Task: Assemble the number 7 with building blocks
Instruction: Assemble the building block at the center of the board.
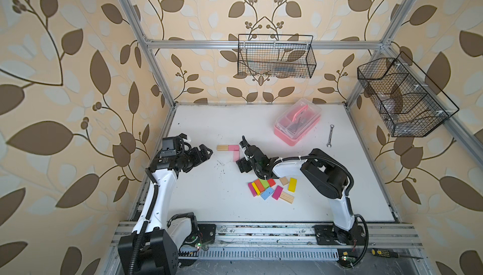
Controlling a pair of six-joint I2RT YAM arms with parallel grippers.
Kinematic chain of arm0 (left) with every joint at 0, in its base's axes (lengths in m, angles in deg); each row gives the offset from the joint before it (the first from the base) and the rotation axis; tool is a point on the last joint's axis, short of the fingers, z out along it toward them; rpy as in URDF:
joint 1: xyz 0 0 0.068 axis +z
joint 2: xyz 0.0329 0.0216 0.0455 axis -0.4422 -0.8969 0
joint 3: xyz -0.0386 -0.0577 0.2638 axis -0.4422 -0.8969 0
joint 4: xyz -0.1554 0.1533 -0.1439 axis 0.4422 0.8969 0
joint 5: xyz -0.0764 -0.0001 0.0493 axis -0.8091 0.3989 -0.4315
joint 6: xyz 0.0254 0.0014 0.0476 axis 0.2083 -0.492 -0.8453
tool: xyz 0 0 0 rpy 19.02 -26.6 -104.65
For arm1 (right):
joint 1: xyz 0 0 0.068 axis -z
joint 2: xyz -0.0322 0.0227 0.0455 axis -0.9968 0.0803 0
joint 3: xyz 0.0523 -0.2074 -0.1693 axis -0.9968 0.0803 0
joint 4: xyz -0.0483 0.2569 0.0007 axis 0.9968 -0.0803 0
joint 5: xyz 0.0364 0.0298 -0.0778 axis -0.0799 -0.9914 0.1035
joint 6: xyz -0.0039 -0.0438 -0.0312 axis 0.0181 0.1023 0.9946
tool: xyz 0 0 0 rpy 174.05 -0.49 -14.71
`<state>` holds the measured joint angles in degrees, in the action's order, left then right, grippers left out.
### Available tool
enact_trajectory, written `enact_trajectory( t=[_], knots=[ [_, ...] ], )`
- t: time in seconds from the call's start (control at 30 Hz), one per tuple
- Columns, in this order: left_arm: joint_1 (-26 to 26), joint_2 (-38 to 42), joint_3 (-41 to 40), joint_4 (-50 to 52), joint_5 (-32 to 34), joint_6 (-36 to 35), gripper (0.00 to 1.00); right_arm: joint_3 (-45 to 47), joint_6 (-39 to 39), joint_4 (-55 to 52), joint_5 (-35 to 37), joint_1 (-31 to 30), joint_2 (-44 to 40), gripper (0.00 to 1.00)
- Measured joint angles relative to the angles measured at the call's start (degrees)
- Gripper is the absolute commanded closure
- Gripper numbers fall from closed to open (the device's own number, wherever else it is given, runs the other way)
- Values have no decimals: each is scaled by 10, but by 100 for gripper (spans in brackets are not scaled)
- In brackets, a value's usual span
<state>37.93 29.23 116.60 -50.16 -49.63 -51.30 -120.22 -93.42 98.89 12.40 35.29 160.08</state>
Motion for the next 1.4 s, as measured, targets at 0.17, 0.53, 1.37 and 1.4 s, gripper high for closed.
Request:
enact_trajectory(
  t=[0.17,0.53,1.37,1.4],
  knots=[
    [0,0,0,0,-5,0,5,0,-2,0,0,3,0,14],
    [0,-3,0,-1,-5,0,5,0,-4,0,0,8,0,14],
    [0,-3,0,-4,-6,0,5,43,-116,-15,-85,50,-60,9],
    [0,-3,0,-4,-6,0,4,49,-137,-25,-98,62,-76,9]
  ],
)
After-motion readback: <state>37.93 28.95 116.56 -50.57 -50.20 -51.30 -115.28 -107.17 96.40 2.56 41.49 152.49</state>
